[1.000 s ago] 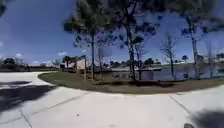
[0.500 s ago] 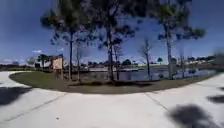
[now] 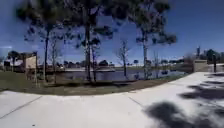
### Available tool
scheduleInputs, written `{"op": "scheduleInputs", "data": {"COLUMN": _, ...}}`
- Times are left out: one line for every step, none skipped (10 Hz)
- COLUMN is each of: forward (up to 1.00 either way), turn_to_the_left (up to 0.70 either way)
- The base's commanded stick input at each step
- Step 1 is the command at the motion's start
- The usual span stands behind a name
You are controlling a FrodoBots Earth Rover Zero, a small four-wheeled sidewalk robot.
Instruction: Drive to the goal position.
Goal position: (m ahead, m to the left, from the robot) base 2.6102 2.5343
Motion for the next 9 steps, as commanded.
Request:
{"op": "scheduleInputs", "data": {"forward": 0.0, "turn_to_the_left": -0.7}}
{"op": "scheduleInputs", "data": {"forward": 0.0, "turn_to_the_left": -0.7}}
{"op": "scheduleInputs", "data": {"forward": 0.0, "turn_to_the_left": -0.7}}
{"op": "scheduleInputs", "data": {"forward": 0.0, "turn_to_the_left": -0.7}}
{"op": "scheduleInputs", "data": {"forward": 0.0, "turn_to_the_left": -0.7}}
{"op": "scheduleInputs", "data": {"forward": 0.0, "turn_to_the_left": -0.7}}
{"op": "scheduleInputs", "data": {"forward": 0.0, "turn_to_the_left": -0.7}}
{"op": "scheduleInputs", "data": {"forward": 0.0, "turn_to_the_left": -0.7}}
{"op": "scheduleInputs", "data": {"forward": 0.0, "turn_to_the_left": -0.7}}
